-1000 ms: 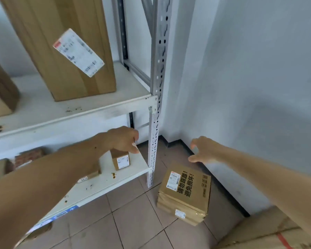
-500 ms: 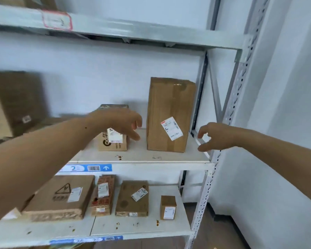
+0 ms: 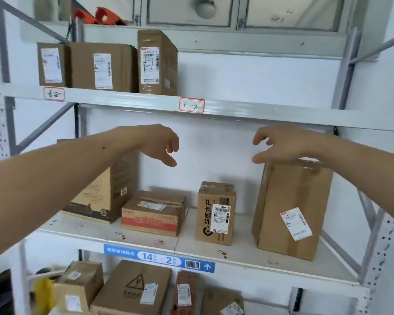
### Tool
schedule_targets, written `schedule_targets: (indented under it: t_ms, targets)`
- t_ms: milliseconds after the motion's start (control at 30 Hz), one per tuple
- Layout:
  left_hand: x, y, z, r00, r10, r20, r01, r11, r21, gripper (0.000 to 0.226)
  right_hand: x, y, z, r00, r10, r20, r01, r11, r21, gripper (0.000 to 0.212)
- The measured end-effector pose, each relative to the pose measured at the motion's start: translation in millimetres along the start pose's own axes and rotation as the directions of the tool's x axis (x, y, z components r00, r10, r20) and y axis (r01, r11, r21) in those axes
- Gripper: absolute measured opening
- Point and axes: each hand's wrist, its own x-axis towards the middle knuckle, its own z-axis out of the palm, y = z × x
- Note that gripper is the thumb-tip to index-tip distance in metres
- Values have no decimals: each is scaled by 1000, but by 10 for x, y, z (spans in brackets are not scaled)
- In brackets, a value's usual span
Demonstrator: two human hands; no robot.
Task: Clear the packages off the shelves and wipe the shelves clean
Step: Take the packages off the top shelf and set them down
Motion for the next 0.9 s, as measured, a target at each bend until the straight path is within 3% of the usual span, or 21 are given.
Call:
schedule_targets:
  t_ms: [400, 900]
  targets:
    - [59, -1704, -749, 959, -73, -273, 74, 997, -7, 51, 1291, -1369, -474, 962, 1, -272, 30, 994, 108, 59]
    - [1333, -2489, -982, 877, -230, -421, 95, 944, -317, 77, 3243, -1793, -593, 914, 39, -404, 101, 942, 319, 73]
